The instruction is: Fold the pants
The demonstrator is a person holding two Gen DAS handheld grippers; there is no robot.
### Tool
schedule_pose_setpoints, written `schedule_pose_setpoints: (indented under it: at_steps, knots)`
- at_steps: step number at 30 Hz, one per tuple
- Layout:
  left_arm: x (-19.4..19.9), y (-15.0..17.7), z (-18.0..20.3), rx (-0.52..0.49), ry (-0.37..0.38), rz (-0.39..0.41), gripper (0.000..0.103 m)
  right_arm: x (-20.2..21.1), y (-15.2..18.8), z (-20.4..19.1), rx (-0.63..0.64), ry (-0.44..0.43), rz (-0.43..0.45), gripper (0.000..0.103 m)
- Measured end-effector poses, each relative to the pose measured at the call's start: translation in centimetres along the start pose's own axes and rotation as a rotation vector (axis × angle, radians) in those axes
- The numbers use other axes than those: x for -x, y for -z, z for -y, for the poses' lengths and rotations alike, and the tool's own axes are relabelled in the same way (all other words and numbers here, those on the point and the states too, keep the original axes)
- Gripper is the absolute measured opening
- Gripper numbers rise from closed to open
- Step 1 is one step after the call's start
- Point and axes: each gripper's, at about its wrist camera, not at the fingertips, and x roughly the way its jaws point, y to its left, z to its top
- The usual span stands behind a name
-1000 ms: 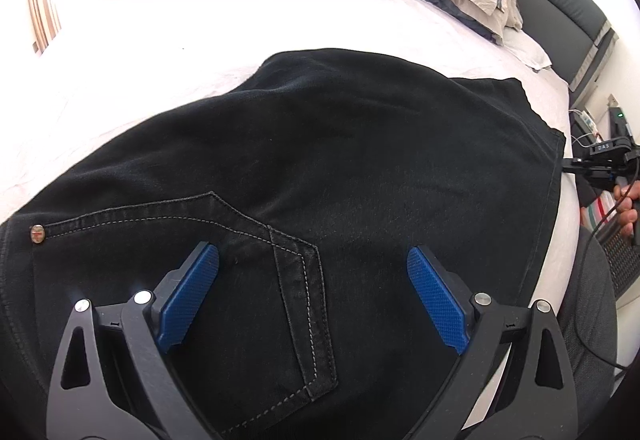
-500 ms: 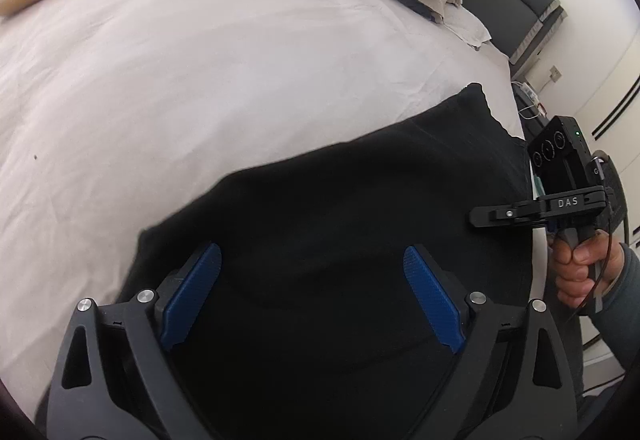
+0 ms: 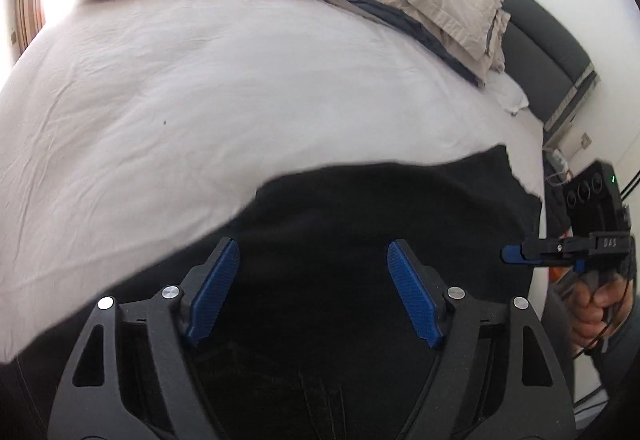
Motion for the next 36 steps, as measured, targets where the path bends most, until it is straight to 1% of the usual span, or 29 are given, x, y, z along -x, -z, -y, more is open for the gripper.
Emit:
schedule_pose_setpoints:
  at_steps: [1,2,3,4,5,7,8,10,11,12,13,14,15,16,18,19,21,22,23,24,25,26,27,30,31,33,34,35,36]
  knots:
    - [-0.2,1.5,0.3,-0.009,-0.041,-0.022,0.076,-2.0,0.4,-0.2,0.007,0.02,-0.045,0.042]
    - [-0.4,3.0,0.2,0.009,-0.049,-0.04,0.076,-3.6,0.7,0.3,-0.011,0.056,-0.074,0.039]
    - [0.4,4.5,-0.6,0.035,-0.025,-0.031,0.076,-4.3,1.0,1.2,-0.049,0.066,-0.078,0.022]
    - [1.6,5.7,-1.3,0.056,-0.003,-0.009,0.076,-4.2,1.1,2.1,-0.089,0.053,-0.061,0.013]
    - [2.9,6.6,-2.2,0.073,0.009,0.004,0.076,-3.7,1.2,2.9,-0.124,0.056,-0.05,0.006]
    - [5.3,8.5,-4.1,0.116,0.012,0.022,0.076,-1.8,1.6,4.0,-0.145,0.092,-0.008,0.004]
    - [6.2,9.4,-5.2,0.132,0.021,0.034,0.076,-0.3,2.1,4.5,-0.151,0.128,0.018,0.004]
    - [8.3,11.0,-7.6,0.16,0.016,0.071,0.076,2.8,2.1,5.5,-0.192,0.213,0.093,0.004]
    - [9.2,11.5,-8.7,0.182,-0.001,0.082,0.076,4.1,2.3,5.7,-0.21,0.255,0.128,0.008]
    - [10.2,12.0,-9.7,0.209,-0.023,0.093,0.076,5.4,2.5,5.5,-0.215,0.285,0.157,0.018]
    - [11.4,12.3,-10.5,0.234,-0.026,0.116,0.076,5.5,2.3,4.6,-0.203,0.289,0.176,0.022]
    - [12.5,12.6,-10.9,0.253,-0.039,0.138,0.076,5.4,2.3,3.4,-0.178,0.265,0.182,0.026]
    - [13.5,12.9,-11.0,0.264,-0.052,0.159,0.076,5.1,2.2,2.5,-0.148,0.226,0.174,0.031]
    - [14.6,13.3,-11.0,0.271,-0.049,0.183,0.076,4.1,2.3,1.2,-0.115,0.192,0.154,0.033]
    - [15.7,14.0,-10.5,0.278,-0.042,0.218,0.076,1.2,2.6,-1.2,-0.043,0.104,0.082,0.038]
    - [16.0,14.2,-10.2,0.274,-0.036,0.218,0.076,-1.1,2.9,-2.5,-0.017,0.062,0.04,0.04]
    - [15.3,14.3,-9.3,0.281,-0.019,0.206,0.076,-5.5,3.7,-3.8,0.006,0.043,-0.04,0.041]
    - [14.9,14.3,-9.1,0.282,-0.008,0.201,0.076,-7.7,4.5,-4.7,0.01,0.054,-0.073,0.041]
    - [14.2,14.2,-9.1,0.276,-0.017,0.191,0.076,-9.1,4.6,-4.6,0.005,0.073,-0.093,0.041]
    - [13.3,14.1,-9.5,0.277,-0.047,0.166,0.076,-9.1,4.7,-3.6,-0.008,0.08,-0.099,0.035]
    - [12.6,14.2,-10.1,0.281,-0.056,0.155,0.076,-8.7,4.9,-2.6,-0.029,0.067,-0.094,0.03]
    - [12.0,14.2,-10.6,0.283,-0.048,0.16,0.076,-8.2,4.9,-2.0,-0.058,0.072,-0.078,0.028]
    - [11.9,14.2,-11.1,0.276,-0.038,0.166,0.076,-6.6,4.8,-0.8,-0.078,0.088,-0.05,0.028]
    - [11.0,13.7,-11.5,0.222,-0.032,0.15,0.076,-2.8,4.4,1.2,-0.142,0.159,0.056,0.028]
    - [10.8,13.6,-11.4,0.197,-0.036,0.143,0.076,0.0,5.6,2.1,-0.172,0.183,0.093,0.028]
    - [10.7,13.6,-11.6,0.178,-0.026,0.136,0.076,2.7,5.7,3.5,-0.226,0.229,0.174,0.029]
    - [10.8,13.5,-11.7,0.178,-0.017,0.136,0.076,3.7,5.8,3.8,-0.247,0.246,0.21,0.03]
    - [10.9,13.4,-11.8,0.18,-0.013,0.134,0.076,4.7,5.9,4.0,-0.263,0.279,0.242,0.038]
    - [11.0,13.3,-11.7,0.183,-0.019,0.131,0.076,5.7,6.0,3.9,-0.278,0.312,0.274,0.043]
